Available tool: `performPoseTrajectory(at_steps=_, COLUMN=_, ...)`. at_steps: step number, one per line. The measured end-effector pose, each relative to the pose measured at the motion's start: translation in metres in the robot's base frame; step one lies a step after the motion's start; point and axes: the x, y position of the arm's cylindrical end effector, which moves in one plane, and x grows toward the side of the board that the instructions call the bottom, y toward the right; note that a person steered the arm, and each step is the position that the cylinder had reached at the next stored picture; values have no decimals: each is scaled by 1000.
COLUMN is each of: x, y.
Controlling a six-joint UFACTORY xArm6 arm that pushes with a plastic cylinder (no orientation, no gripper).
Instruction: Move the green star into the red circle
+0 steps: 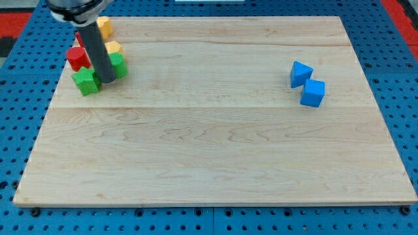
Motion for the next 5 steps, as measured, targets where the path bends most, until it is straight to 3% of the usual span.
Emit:
performPoseTrajectory(at_steps=1, x=17, y=19)
performPoseTrajectory(at_steps=2, x=5, y=32)
performPoseTrajectory(at_steps=4, x=-31, y=1)
performPoseTrajectory(at_steps=5, x=34, y=67)
